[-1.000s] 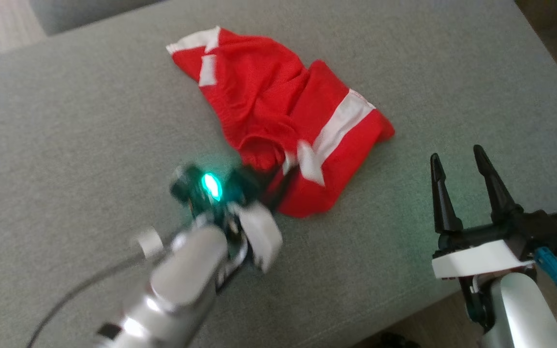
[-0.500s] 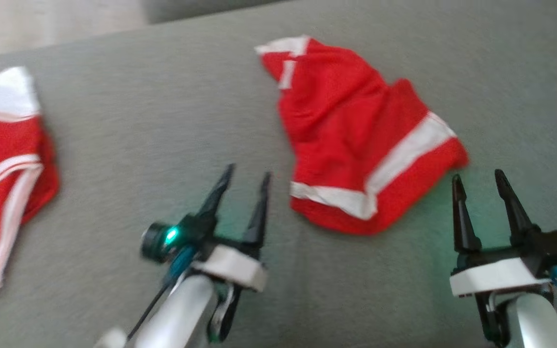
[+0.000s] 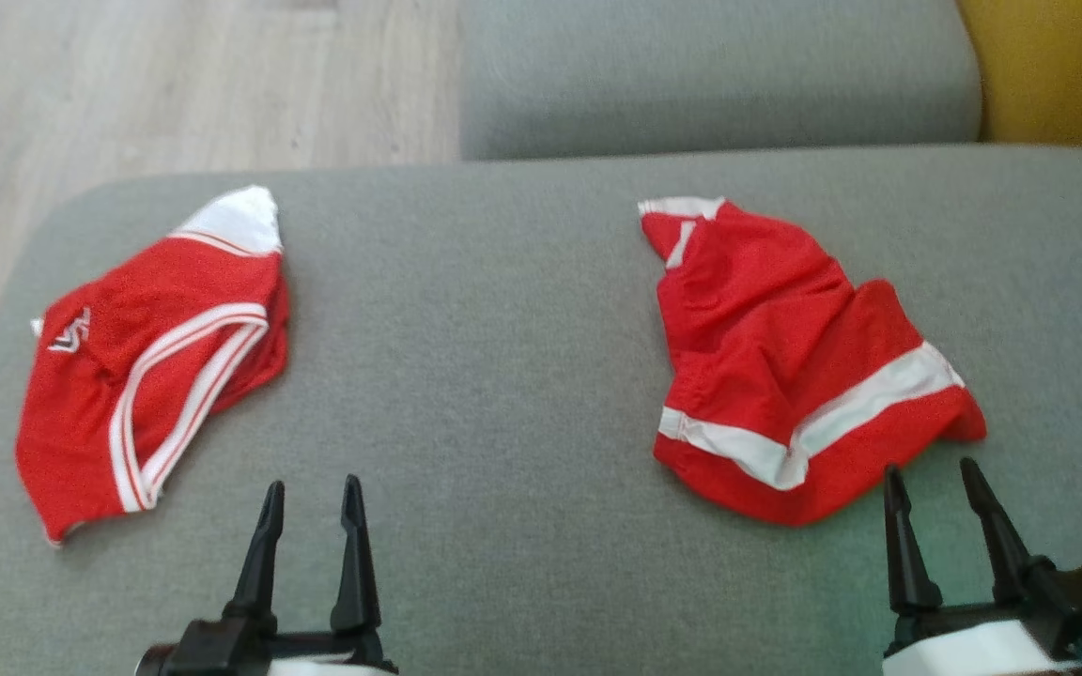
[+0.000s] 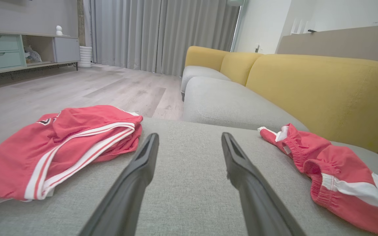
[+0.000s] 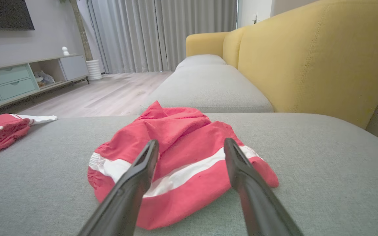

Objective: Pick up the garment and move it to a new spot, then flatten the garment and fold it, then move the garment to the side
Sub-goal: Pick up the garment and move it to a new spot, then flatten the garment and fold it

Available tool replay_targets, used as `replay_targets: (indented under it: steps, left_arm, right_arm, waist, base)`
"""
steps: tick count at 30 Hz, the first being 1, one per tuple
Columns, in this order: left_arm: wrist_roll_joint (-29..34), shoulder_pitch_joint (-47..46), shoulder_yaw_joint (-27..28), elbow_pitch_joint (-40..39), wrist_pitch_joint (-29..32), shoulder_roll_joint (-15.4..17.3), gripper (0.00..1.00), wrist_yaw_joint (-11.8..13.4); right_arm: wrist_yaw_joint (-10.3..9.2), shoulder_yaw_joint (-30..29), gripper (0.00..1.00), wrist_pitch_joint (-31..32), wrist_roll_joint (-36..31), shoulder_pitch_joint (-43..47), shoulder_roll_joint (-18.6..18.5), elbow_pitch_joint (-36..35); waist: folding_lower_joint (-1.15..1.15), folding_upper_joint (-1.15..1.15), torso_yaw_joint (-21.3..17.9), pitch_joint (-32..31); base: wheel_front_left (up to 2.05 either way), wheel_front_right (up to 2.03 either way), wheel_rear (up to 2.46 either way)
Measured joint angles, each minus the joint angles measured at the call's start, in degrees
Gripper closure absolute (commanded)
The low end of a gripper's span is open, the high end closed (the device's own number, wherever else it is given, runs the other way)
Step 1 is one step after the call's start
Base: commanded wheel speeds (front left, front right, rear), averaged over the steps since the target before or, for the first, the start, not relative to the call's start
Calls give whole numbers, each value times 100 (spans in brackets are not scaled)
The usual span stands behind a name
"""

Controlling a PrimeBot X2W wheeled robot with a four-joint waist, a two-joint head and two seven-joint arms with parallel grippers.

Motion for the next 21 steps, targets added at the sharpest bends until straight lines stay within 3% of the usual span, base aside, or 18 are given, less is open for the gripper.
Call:
replay_targets:
  steps: [6,21]
  left_arm:
    - [182,99,46,-77,0,-27,0,-119]
    - [260,101,-19,-71,0,-31,0,-108]
  right_arm:
    - [0,7,0,0,57,53,4,-40]
    - [0,159,0,0,56,54,7,-44]
  waist:
    - [1,0,123,-202]
    - [2,0,203,-311]
  base:
    - [0,0,0]
    - [0,0,0]
